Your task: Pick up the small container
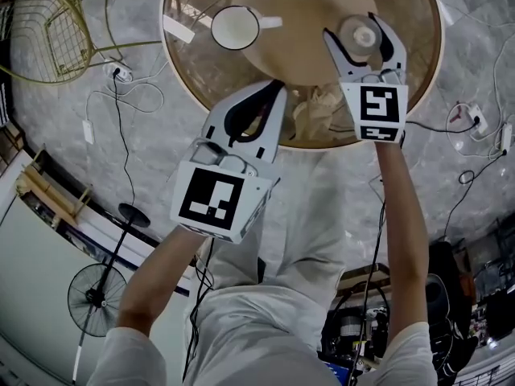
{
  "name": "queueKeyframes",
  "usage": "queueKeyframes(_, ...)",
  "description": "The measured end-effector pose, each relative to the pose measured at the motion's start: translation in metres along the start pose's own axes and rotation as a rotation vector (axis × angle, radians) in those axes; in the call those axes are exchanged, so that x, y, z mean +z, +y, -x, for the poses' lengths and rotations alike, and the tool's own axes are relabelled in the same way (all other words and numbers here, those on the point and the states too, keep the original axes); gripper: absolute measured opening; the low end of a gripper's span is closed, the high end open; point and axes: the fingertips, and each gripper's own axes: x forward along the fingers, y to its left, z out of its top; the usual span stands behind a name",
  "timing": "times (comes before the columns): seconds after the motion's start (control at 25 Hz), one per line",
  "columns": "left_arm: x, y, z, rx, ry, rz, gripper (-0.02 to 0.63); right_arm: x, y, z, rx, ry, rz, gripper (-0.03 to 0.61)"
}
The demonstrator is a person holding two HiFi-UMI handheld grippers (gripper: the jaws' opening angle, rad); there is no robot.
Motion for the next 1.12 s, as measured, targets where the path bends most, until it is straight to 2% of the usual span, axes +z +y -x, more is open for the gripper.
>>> queueKeyframes(0.64, 0.037, -0.023, 0.042, -0.03, -0.018, -0.009, 0.025, 0.063, 0.0, 0.061, -0.008, -0.024, 0.01, 0.337)
queueKeyframes(1.12, 0.077, -0.038, 0.08, -0.051, -0.056, -0.016, 0.025, 0.111, -0.003, 0.108, -0.053, -0.045, -0.014, 0.337)
